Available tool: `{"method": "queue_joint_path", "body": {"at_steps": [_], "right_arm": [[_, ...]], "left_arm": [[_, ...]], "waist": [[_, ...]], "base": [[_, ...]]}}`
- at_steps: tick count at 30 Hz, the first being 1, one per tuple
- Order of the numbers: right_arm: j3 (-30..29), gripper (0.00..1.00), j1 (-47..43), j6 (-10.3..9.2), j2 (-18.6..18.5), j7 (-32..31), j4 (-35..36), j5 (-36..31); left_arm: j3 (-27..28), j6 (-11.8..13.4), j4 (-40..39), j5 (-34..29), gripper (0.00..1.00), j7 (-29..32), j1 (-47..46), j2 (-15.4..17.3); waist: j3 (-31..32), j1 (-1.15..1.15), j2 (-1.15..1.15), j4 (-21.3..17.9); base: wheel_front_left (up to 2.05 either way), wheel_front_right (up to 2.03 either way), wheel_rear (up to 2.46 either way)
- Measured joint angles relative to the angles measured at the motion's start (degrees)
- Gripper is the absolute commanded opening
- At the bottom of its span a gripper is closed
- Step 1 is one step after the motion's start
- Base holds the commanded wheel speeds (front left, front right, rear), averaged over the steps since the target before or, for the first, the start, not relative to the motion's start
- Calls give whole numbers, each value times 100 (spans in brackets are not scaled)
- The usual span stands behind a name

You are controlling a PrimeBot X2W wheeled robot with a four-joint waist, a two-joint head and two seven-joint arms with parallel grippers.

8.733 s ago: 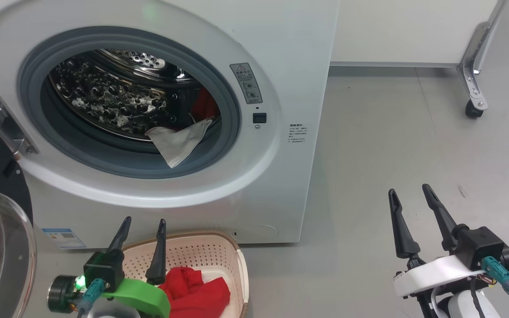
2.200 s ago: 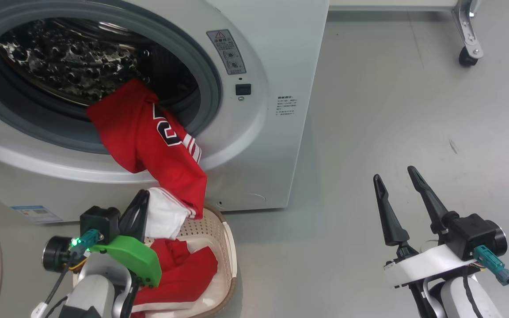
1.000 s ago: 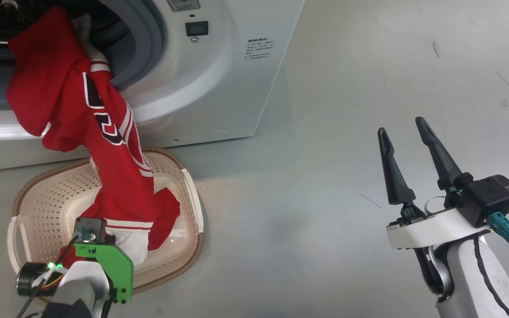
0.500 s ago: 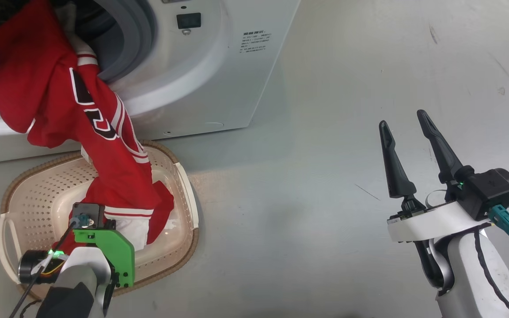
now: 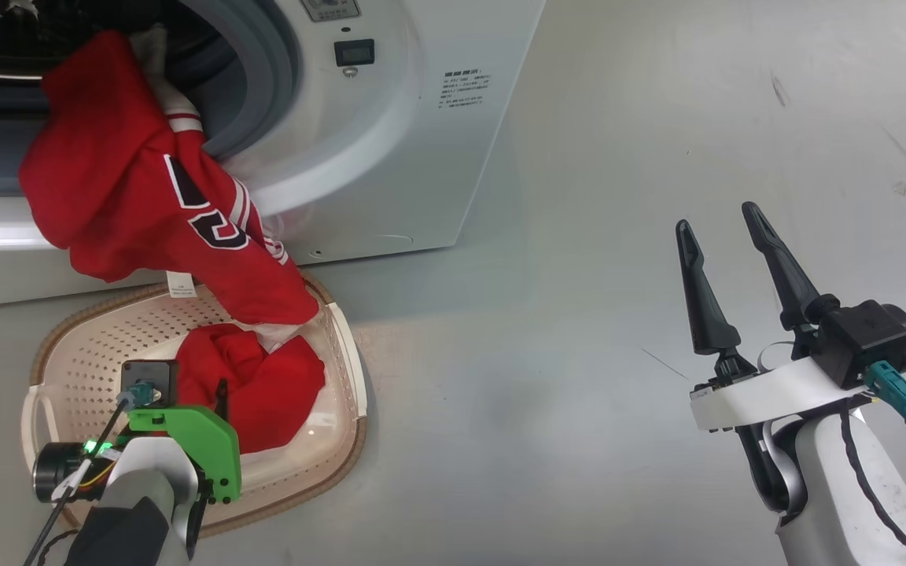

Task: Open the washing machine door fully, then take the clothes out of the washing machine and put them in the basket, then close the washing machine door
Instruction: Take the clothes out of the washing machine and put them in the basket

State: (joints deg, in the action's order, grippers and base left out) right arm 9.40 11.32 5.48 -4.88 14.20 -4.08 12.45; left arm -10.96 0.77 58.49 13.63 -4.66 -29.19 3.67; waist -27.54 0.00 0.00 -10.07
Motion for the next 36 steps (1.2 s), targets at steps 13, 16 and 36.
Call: {"method": "queue_joint_path", "body": {"at_steps": [13,16,36], "right_arm": [[-130,100,-15,-2,-16,18,-248,0],[-141,100,-38,-5,-15,23,-297,0],[-131,100,-751,-18,16,23,-427,0]], "left_arm": [[59,-302,-212,211,100,-906,-153,-101],[63,-379,-334,227,100,-961,-132,-105],[202,-515,-1987,344,100,-962,726,-162]], "waist": [[649,0,0,260],[850,0,0,329],[2139,0,0,715]], "base": [[0,0,0],[0,0,0],[0,0,0]]}}
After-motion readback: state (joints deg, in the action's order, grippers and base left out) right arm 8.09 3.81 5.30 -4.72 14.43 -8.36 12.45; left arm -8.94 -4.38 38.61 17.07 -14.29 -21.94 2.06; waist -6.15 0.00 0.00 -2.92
